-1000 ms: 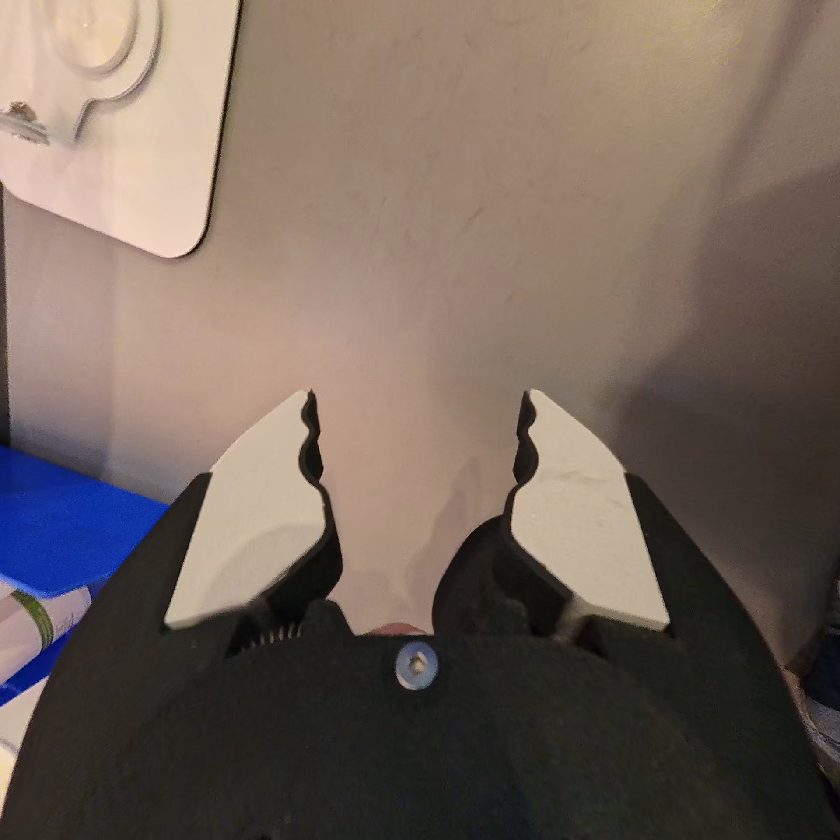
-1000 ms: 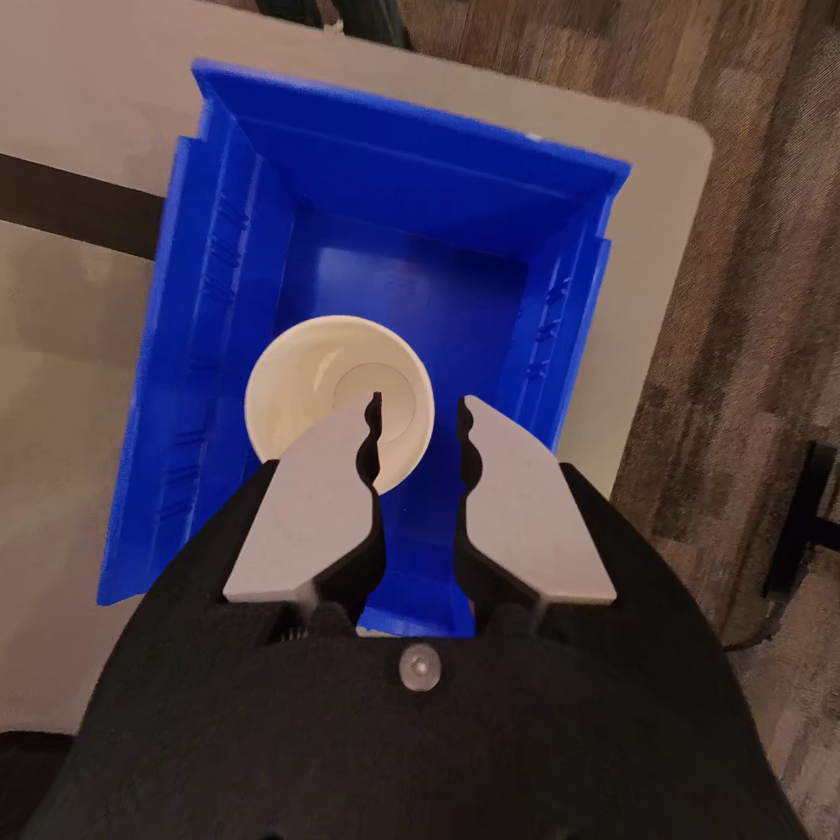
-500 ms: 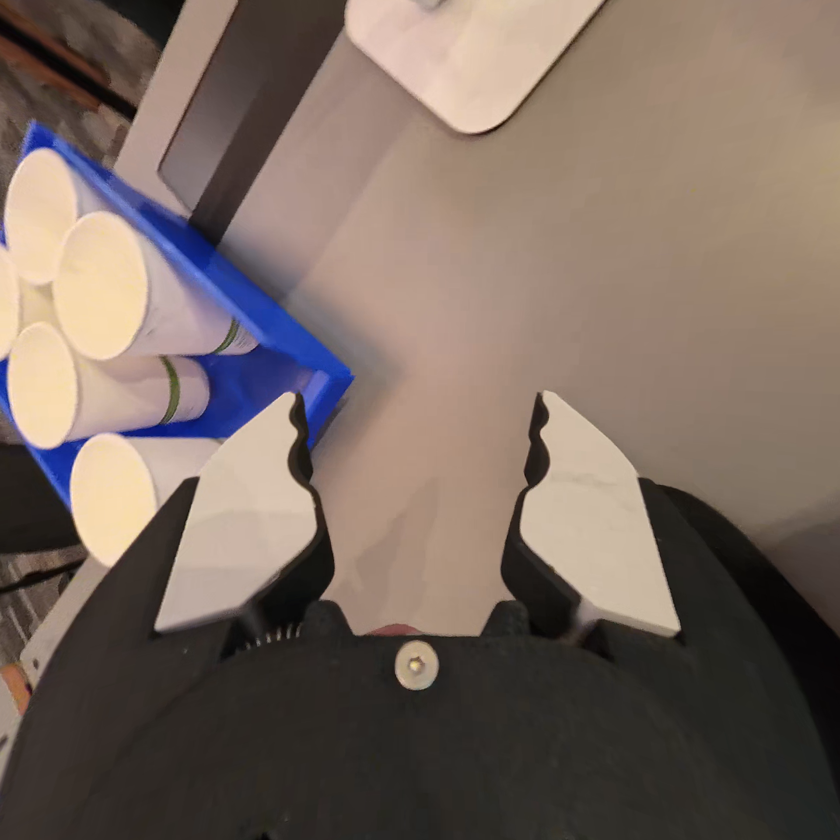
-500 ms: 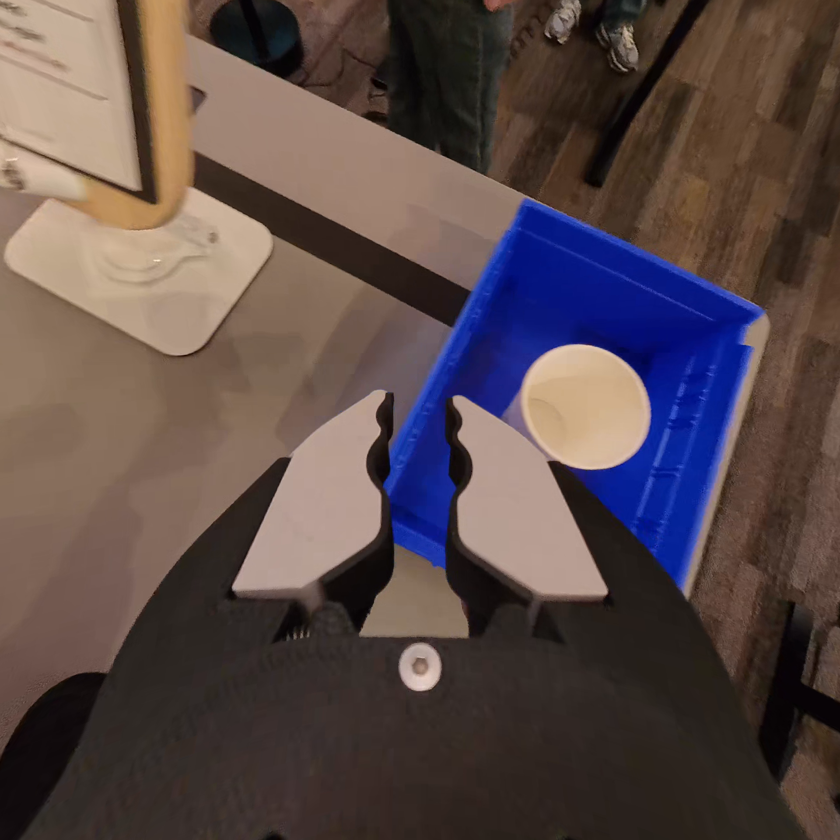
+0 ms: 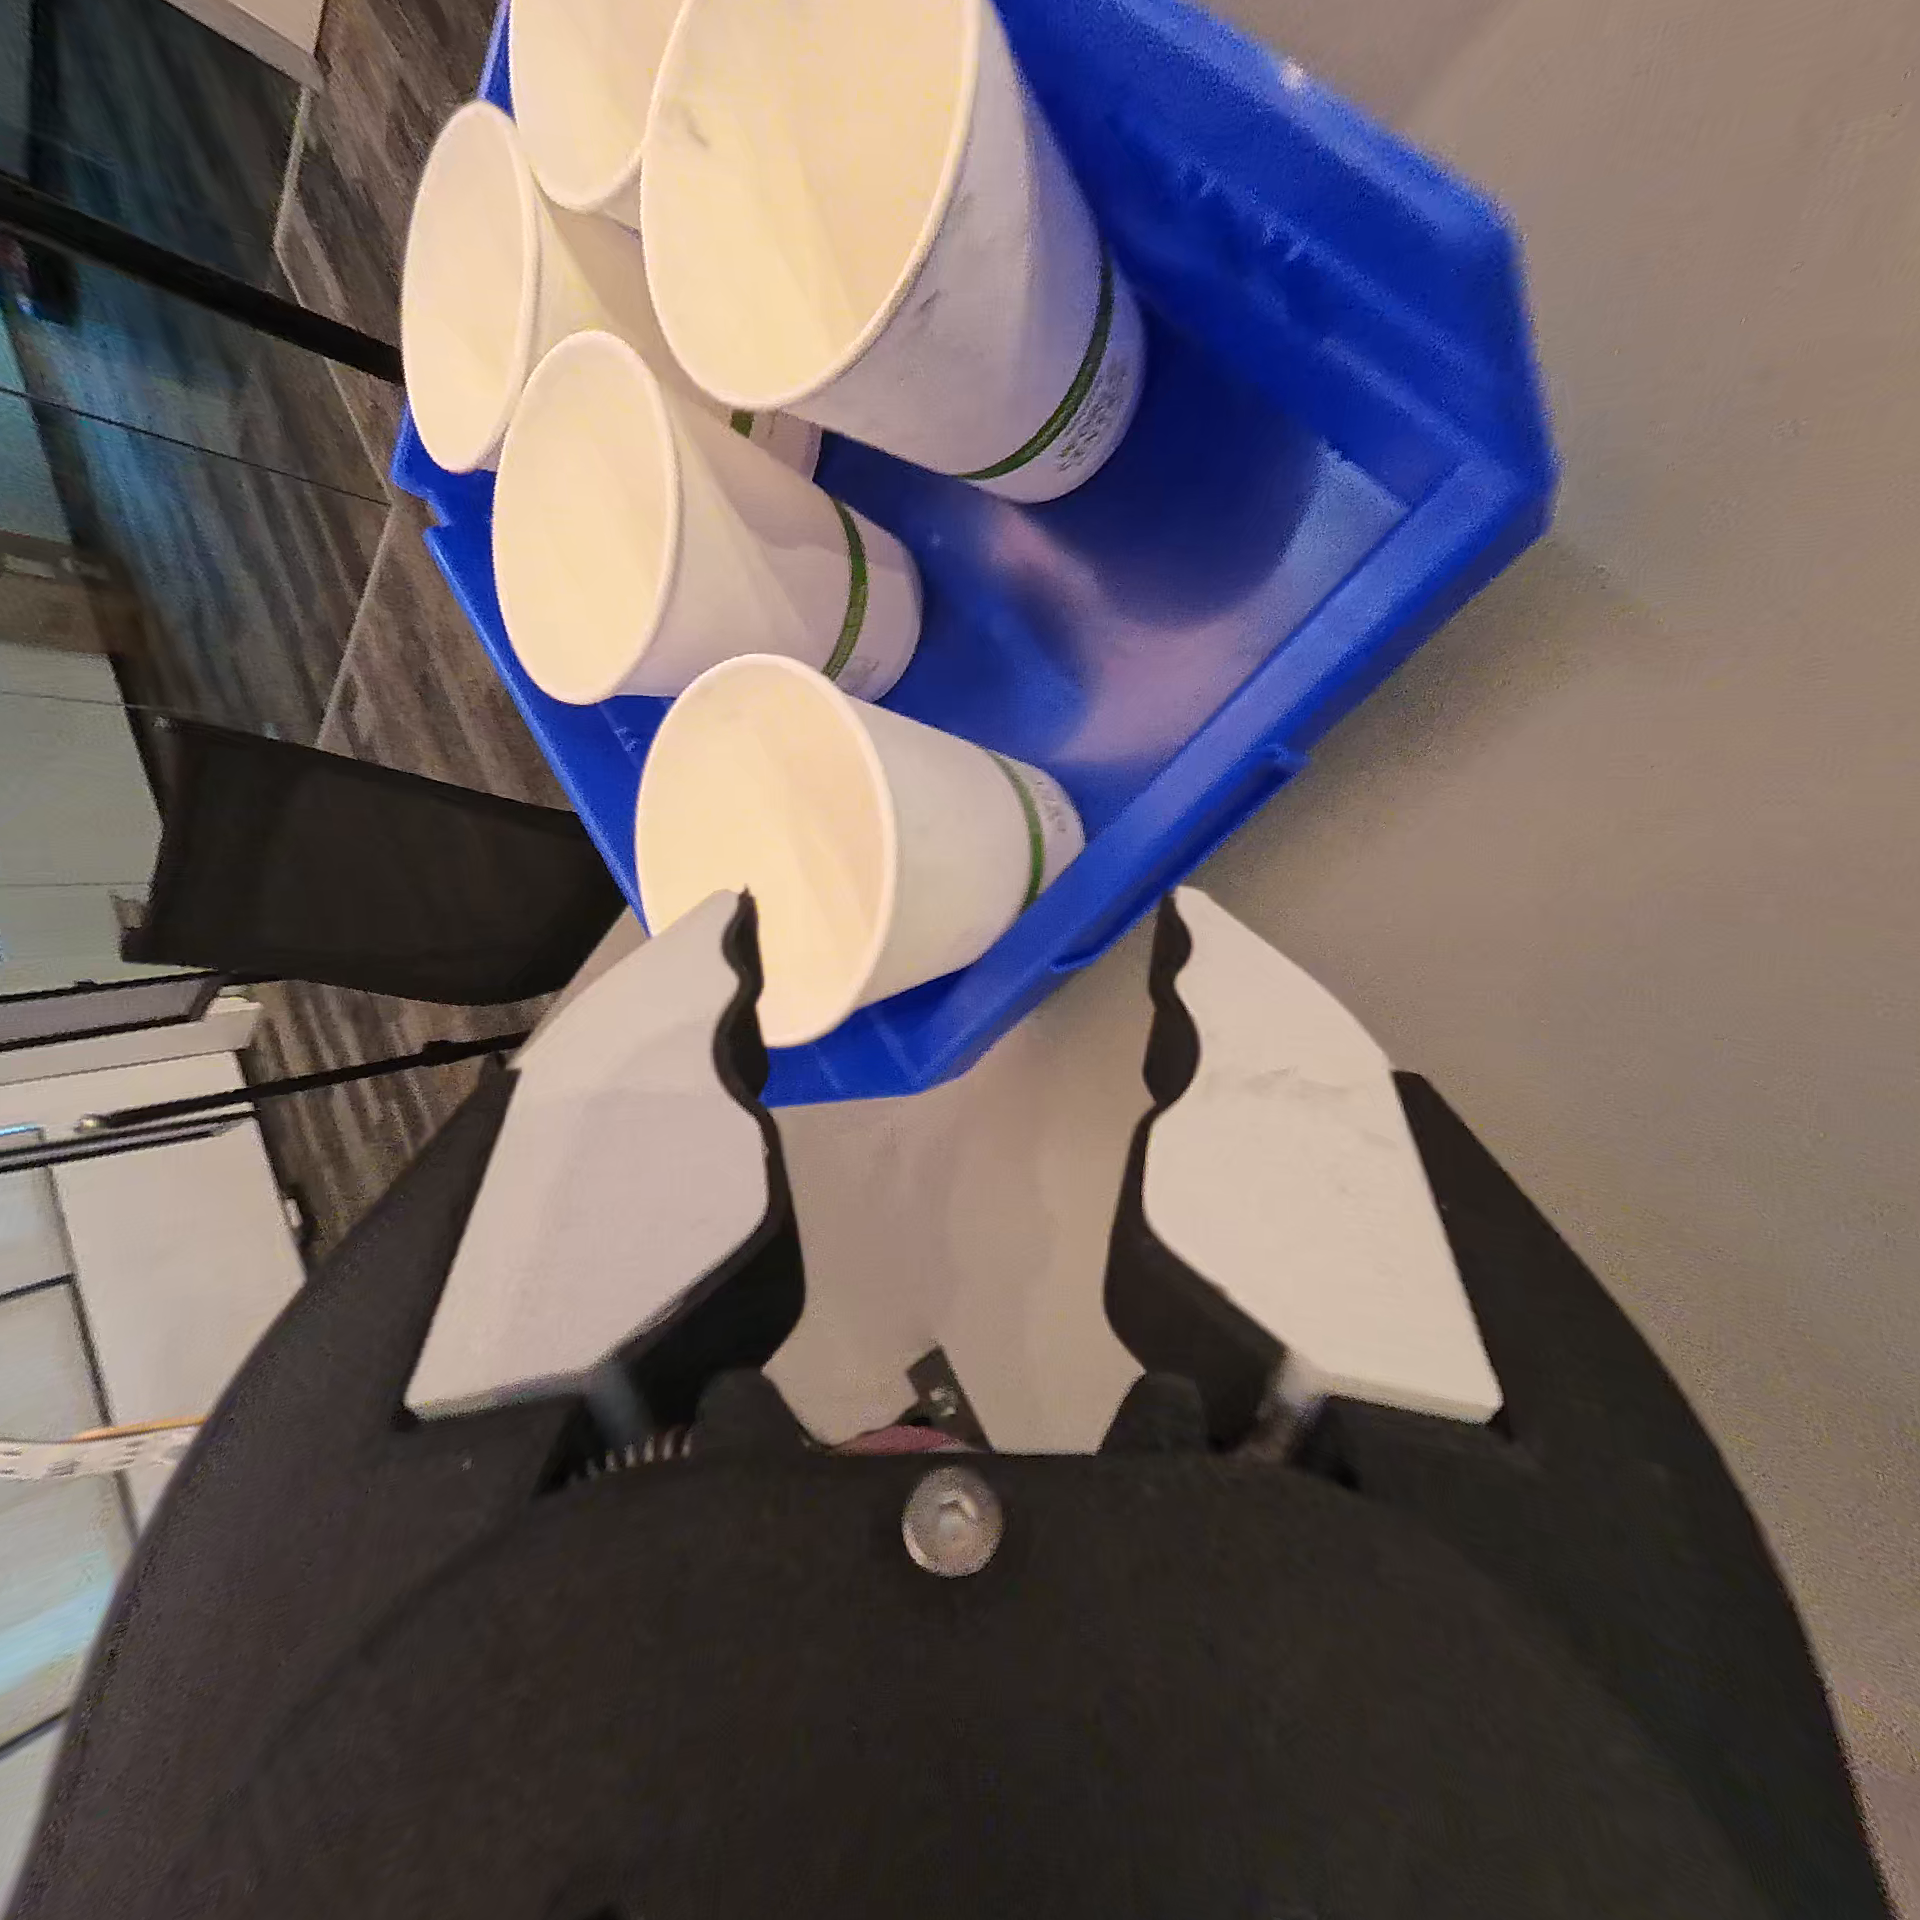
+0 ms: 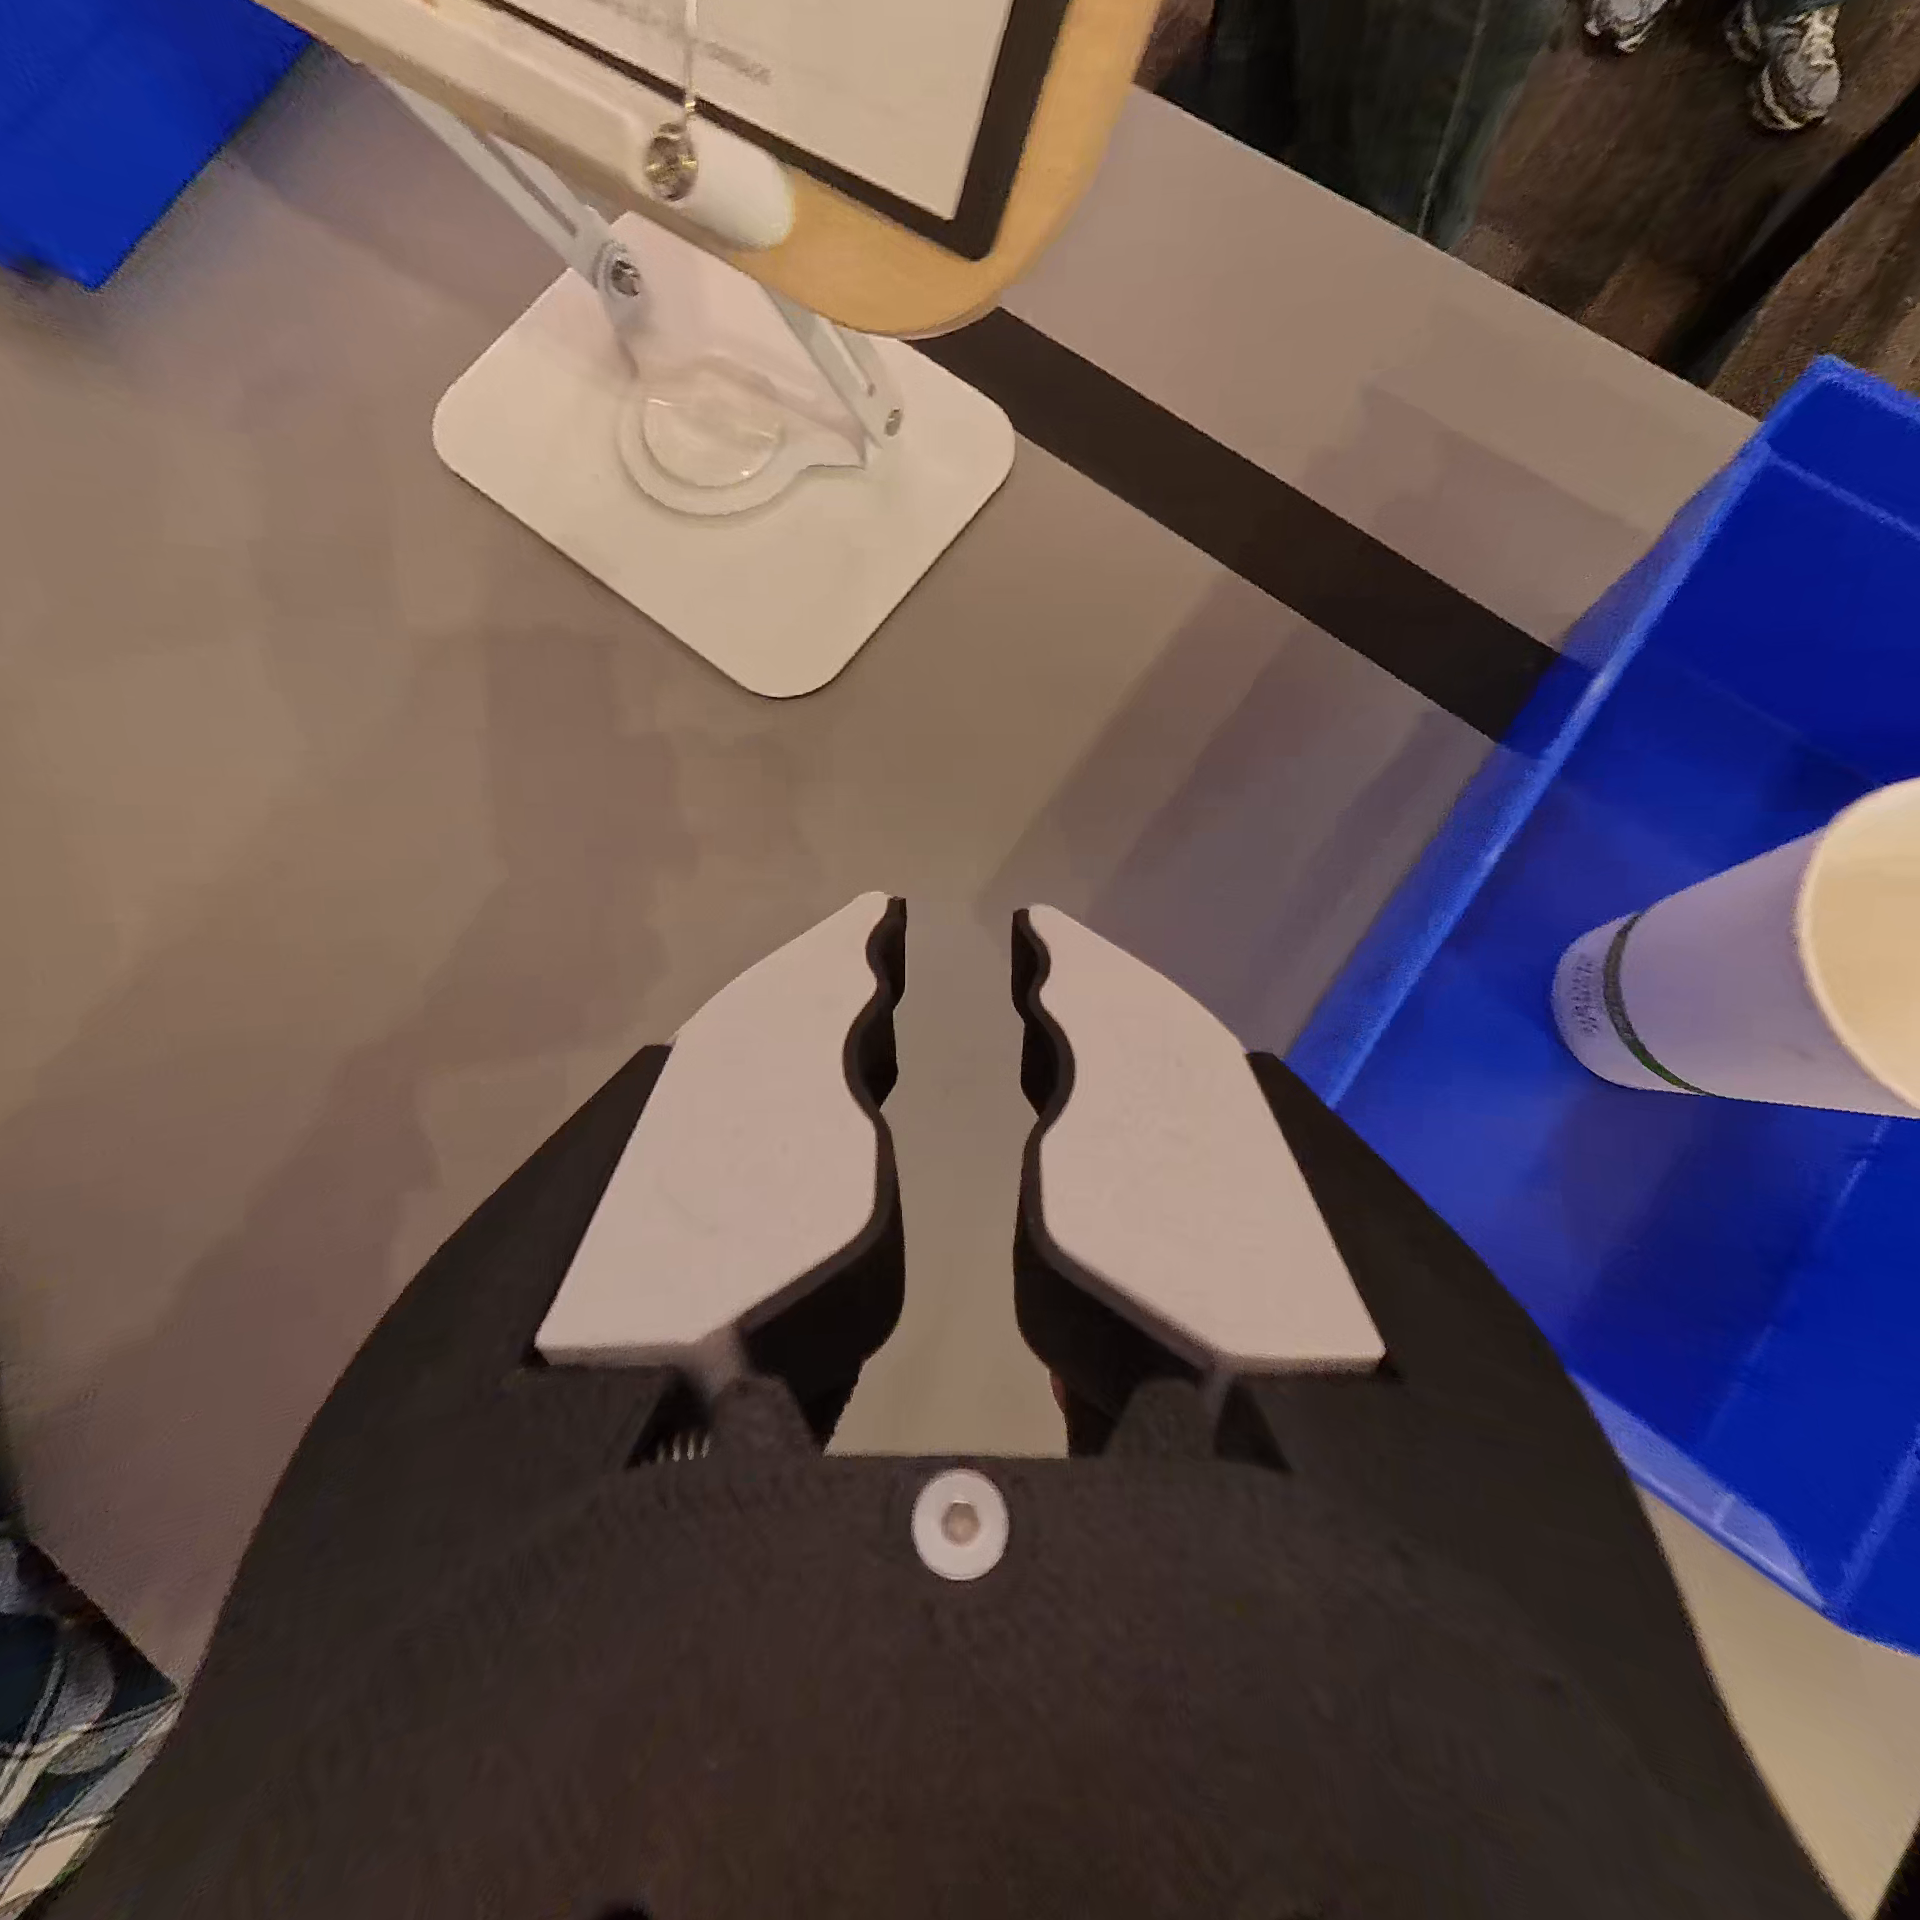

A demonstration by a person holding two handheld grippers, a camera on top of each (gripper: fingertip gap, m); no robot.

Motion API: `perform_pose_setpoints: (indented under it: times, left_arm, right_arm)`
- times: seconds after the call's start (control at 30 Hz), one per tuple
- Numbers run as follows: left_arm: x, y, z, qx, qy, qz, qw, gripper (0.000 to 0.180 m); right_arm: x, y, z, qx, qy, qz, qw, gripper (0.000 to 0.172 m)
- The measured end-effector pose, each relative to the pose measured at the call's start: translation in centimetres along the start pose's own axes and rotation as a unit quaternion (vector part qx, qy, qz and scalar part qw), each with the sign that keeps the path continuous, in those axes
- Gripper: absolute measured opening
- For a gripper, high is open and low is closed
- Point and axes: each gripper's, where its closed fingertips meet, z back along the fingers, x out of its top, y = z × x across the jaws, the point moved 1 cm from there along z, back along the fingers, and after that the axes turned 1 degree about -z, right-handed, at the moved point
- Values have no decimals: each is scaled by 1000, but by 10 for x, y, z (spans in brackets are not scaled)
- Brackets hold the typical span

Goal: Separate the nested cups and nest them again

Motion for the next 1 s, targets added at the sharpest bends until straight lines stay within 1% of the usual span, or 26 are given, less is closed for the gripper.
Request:
perform_pose_setpoints:
  times: [0.1, 0.17, 0.23, 0.33, 0.5, 0.6, 0.67, 0.7, 0.8, 0.9, 1.0]
  left_arm:
    - [-5, 9, -18, -17, 9, -8, 1000, 60]
    - [-7, 10, -26, -30, 8, -14, 999, 46]
    - [-9, 13, -31, -34, 11, -24, 999, 41]
    - [-8, 12, -35, -44, 9, -35, 998, 32]
    - [-12, 8, -36, -63, 7, -50, 997, 10]
    - [-12, 7, -37, -71, 2, -53, 996, 9]
    - [-13, 5, -36, -74, 0, -64, 995, 3]
    - [-13, 5, -36, -67, -2, -71, 995, 2]
    - [-11, 2, -30, -74, -11, -77, 994, 2]
    - [-8, 0, -16, -78, -23, -85, 993, 2]
    - [-2, 1, 9, -77, -32, -101, 991, 2]
  right_arm:
    - [-1, 14, -6, 10, 6, 5, 1000, 20]
    - [0, 24, -10, 16, 7, 13, 1000, 19]
    - [-1, 31, -13, 16, 10, 19, 1000, 19]
    - [-1, 40, -17, 22, 12, 17, 1000, 19]
    - [-3, 56, -24, 31, 13, 20, 999, 18]
    - [-3, 64, -28, 36, 13, 24, 999, 18]
    - [0, 68, -30, 39, 9, 30, 999, 18]
    - [2, 72, -31, 42, 6, 33, 999, 18]
    - [12, 85, -33, 60, -10, 44, 997, 19]
    - [24, 105, -37, 90, -29, 62, 994, 20]
    - [38, 131, -38, 134, -55, 83, 986, 24]
